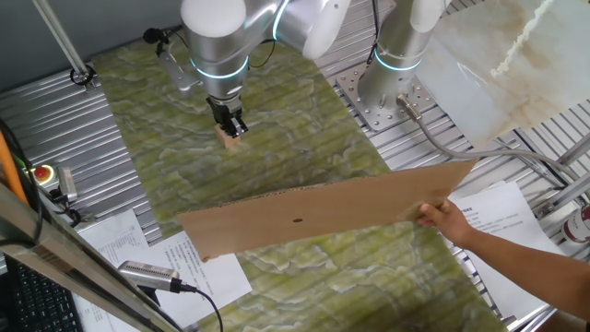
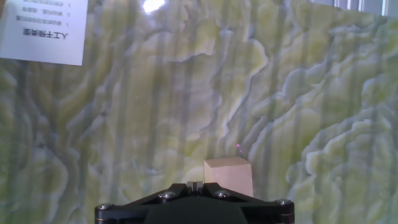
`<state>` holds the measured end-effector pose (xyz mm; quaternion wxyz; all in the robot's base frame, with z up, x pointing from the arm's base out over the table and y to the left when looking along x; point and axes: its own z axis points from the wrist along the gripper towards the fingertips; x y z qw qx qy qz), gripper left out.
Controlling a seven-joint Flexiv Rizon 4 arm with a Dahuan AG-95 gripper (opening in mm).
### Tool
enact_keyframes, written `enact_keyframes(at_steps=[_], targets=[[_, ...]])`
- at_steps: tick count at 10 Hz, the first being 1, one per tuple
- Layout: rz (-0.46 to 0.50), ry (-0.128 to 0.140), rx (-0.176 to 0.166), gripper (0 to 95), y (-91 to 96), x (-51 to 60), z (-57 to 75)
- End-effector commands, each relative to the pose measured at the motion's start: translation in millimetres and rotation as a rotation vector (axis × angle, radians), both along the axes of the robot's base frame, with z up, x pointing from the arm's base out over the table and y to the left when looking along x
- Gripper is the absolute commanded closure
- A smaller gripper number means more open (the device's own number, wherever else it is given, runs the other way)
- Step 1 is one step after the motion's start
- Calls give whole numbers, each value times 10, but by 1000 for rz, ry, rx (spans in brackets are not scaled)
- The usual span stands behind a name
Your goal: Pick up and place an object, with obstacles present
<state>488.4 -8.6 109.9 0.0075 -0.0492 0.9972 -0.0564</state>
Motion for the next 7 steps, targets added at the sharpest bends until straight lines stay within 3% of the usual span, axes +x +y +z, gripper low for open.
enact_keyframes(at_steps=[1,3,4,6,7], targets=[[9,6,100,950,-44,-26,26],[50,10,97,950,-178,-64,13],[70,11,95,760,-216,-75,-22],[115,14,96,760,-316,-108,-113],[131,14,94,570,-362,-125,-160]])
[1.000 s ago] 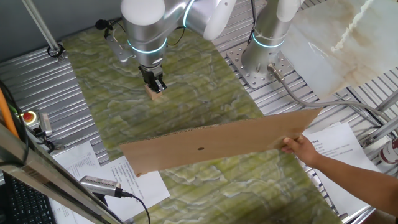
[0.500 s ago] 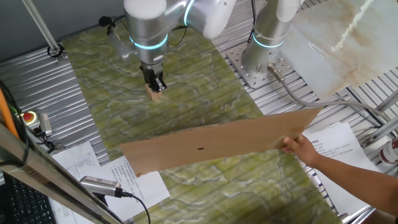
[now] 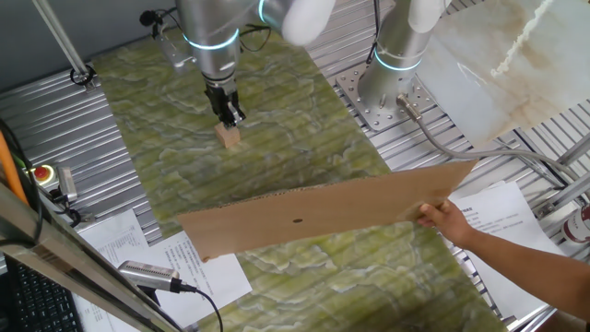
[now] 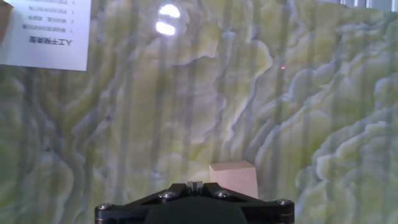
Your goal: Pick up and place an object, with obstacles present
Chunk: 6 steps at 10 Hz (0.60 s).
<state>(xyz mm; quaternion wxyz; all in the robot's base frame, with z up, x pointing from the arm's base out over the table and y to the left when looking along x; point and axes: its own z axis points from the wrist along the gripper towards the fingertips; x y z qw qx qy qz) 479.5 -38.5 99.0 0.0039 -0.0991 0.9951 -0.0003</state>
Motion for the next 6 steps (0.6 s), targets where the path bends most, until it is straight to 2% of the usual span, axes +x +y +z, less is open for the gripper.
enact_keyframes(at_steps=[1,2,3,6], targets=[[26,-6,-17,570,-76,-41,-71],[26,-6,-17,570,-90,-40,-90],[45,-15,-17,380,-121,-35,-145],[42,-17,-15,380,-157,-31,-228]])
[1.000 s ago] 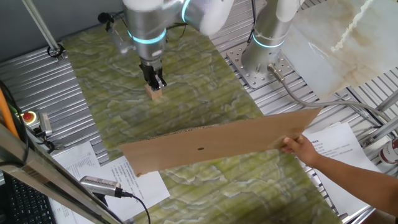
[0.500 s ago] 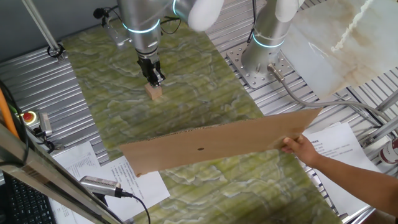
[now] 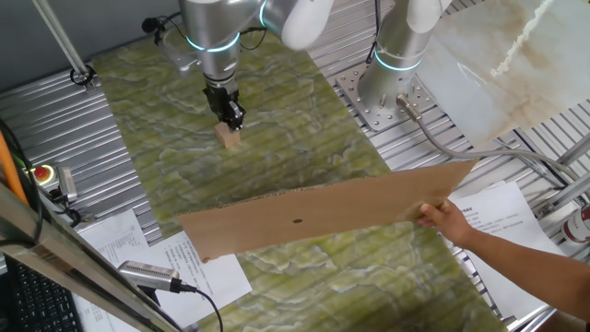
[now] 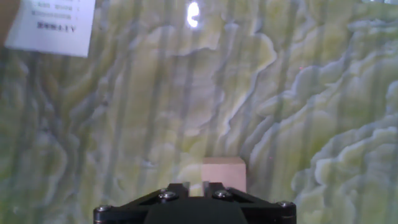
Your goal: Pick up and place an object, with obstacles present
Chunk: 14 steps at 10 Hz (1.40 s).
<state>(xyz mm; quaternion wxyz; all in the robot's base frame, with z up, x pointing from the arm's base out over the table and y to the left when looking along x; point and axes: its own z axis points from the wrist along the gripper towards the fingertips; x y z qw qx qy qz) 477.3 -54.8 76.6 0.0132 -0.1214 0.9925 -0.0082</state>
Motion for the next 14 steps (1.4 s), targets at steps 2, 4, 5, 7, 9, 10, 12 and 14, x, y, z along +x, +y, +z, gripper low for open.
enact_keyframes(at_steps=[2,4,5,7,9,10,12,14], targets=[[-3,0,-8,190,-29,-16,-90],[4,-9,-6,190,-65,-15,-175],[1,-10,-9,190,-71,-4,-201],[-3,-9,-11,190,-70,23,-231],[-12,-4,-12,190,-64,24,-258],[-20,-4,-14,190,-55,21,-286],[-24,3,-14,190,-50,19,-297],[-19,-4,-3,190,-51,18,-297]])
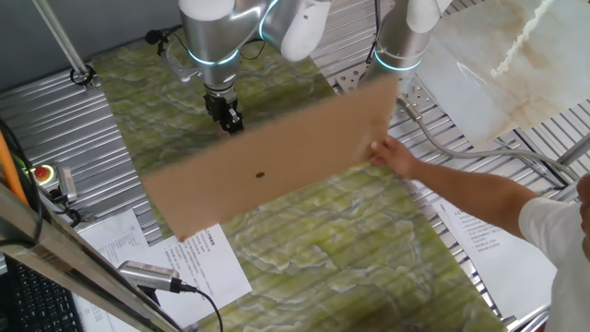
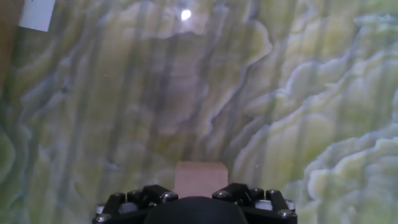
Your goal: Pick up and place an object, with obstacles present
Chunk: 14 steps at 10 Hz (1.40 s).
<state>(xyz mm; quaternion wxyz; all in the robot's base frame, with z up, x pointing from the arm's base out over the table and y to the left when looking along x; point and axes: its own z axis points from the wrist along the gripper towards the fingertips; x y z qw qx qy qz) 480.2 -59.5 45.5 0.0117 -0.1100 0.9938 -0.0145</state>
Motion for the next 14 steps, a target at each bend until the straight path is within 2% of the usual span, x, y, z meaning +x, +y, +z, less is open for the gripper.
enact_keyframes(at_steps=[1,3,4,5,6,9,14], targets=[[10,-8,11,190,-3,-11,14],[13,-4,9,190,-3,-11,14],[-6,-2,11,380,-1,-19,12],[-20,-2,9,380,0,-21,12],[-14,-23,9,380,-3,-11,14],[40,-1,8,380,-4,10,17],[59,-5,2,380,-4,16,18]])
